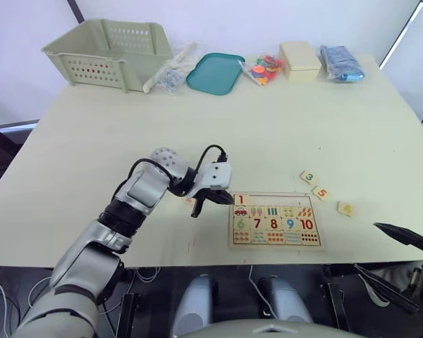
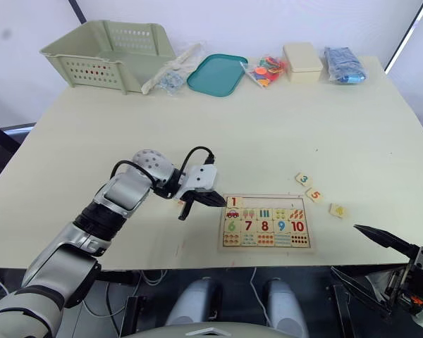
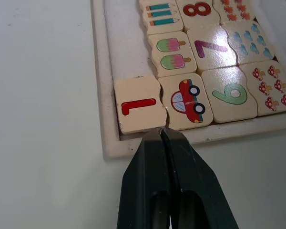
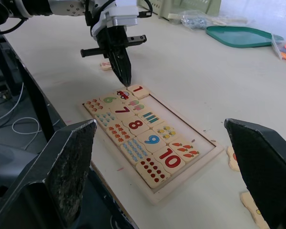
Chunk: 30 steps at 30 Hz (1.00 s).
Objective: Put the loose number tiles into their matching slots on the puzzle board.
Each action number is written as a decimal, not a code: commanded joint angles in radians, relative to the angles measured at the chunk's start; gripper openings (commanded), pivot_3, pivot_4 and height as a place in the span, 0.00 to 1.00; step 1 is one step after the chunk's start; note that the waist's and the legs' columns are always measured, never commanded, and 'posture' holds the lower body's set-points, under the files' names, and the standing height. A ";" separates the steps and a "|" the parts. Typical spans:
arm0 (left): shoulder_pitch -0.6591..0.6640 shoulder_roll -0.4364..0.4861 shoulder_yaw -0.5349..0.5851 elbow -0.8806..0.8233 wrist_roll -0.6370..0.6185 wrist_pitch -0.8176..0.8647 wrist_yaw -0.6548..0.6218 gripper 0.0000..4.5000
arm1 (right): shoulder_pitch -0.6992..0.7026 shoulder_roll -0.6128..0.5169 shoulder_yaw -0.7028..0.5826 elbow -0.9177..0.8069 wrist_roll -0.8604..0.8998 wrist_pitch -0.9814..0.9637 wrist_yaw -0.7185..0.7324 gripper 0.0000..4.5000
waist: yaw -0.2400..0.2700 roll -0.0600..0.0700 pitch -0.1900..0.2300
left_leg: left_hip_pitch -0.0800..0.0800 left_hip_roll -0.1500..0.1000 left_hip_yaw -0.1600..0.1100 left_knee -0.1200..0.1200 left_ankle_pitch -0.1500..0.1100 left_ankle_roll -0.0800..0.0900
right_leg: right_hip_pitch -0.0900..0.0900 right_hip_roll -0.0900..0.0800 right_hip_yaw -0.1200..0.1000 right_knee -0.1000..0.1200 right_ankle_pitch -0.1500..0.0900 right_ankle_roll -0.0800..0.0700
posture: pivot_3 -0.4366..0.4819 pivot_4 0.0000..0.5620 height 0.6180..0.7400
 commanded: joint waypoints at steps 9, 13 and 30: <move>0.097 0.024 0.226 -0.210 -0.202 0.234 0.104 0.01 | -0.035 -0.002 0.046 -0.013 0.011 0.000 -0.012 1.00 | 0.001 0.000 0.000 | 0.000 0.000 0.000 0.000 0.000 0.000 | 0.000 0.000 0.000 0.000 0.000 0.000 | 0.48 0.27 1.00; 0.193 -0.015 0.358 -0.290 -0.282 0.337 0.251 0.01 | -0.113 0.011 0.128 -0.045 -0.012 0.048 -0.114 1.00 | -0.005 0.000 0.000 | 0.001 0.001 0.000 0.000 0.000 0.000 | 0.000 0.000 0.000 0.000 0.000 0.000 | 0.48 0.27 1.00; 0.581 -0.224 0.735 -0.539 -0.427 0.298 0.738 0.01 | -0.383 0.000 0.258 0.033 -0.085 0.209 -0.356 1.00 | 0.000 0.000 -0.001 | 0.001 -0.001 -0.006 0.000 0.000 0.000 | 0.000 -0.002 0.001 0.002 0.001 0.000 | 0.48 0.27 1.00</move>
